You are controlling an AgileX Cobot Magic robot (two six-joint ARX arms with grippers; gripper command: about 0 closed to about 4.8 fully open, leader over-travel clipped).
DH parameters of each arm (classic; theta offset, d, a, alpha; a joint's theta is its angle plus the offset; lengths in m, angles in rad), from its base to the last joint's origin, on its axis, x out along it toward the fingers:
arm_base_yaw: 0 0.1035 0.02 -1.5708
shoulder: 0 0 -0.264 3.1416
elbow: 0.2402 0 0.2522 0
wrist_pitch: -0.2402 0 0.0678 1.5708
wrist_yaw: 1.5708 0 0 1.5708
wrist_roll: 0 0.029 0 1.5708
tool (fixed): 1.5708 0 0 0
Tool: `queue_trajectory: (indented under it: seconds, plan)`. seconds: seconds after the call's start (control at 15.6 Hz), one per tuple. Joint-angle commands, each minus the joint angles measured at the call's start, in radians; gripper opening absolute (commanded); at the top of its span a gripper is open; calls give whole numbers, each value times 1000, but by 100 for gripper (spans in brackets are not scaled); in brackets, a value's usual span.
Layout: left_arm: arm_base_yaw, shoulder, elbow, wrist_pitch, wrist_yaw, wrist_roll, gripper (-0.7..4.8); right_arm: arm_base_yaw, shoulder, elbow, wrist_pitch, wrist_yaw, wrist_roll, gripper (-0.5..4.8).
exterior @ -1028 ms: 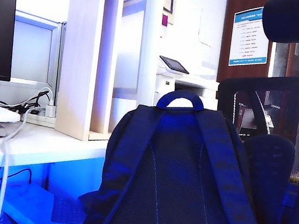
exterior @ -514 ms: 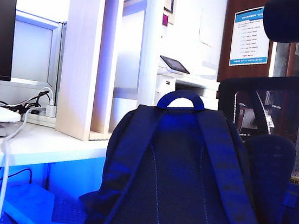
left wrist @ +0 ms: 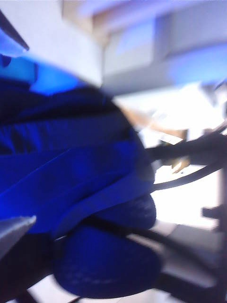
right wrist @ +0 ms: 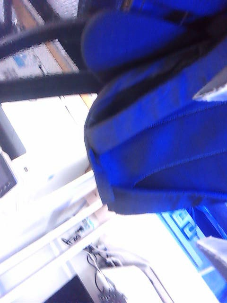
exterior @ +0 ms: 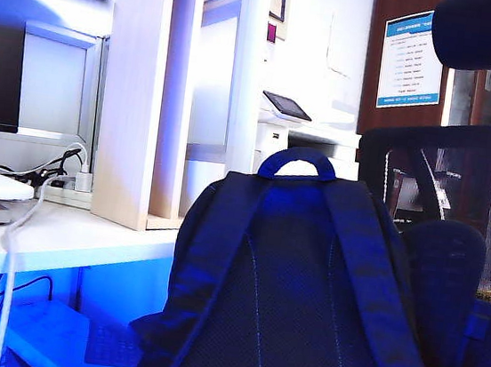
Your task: Grab the backpack from the chair and place it on the desk.
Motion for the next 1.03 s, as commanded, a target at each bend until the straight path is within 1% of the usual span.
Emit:
queue_trajectory:
  seconds: [0.06,0.13,0.19,0.26,0.39,0.51,0.58,0.64,0.9,1.03]
  plan:
    - [-14,324,182,24,21,69,479,-1,110,59,80,-40,6,381]
    - [-14,410,243,26,22,69,479,0,147,80,90,-55,6,384]
    - [-14,468,290,26,21,69,479,-1,175,97,100,-60,6,403]
    - [-14,584,389,34,22,76,479,0,238,123,135,-66,6,434]
    - [-14,704,505,35,39,76,479,-1,312,148,159,-70,6,434]
    - [-24,856,656,35,105,76,479,-1,367,161,159,-73,5,434]
    - [-27,914,710,31,134,92,479,-1,367,161,160,-73,4,434]
    - [-32,973,761,31,164,91,479,-1,367,161,160,-73,3,434]
    - [-63,1186,948,-54,182,93,479,-1,366,162,159,-89,3,434]
    - [-77,1253,1019,-80,212,90,479,-1,366,162,158,-92,3,434]
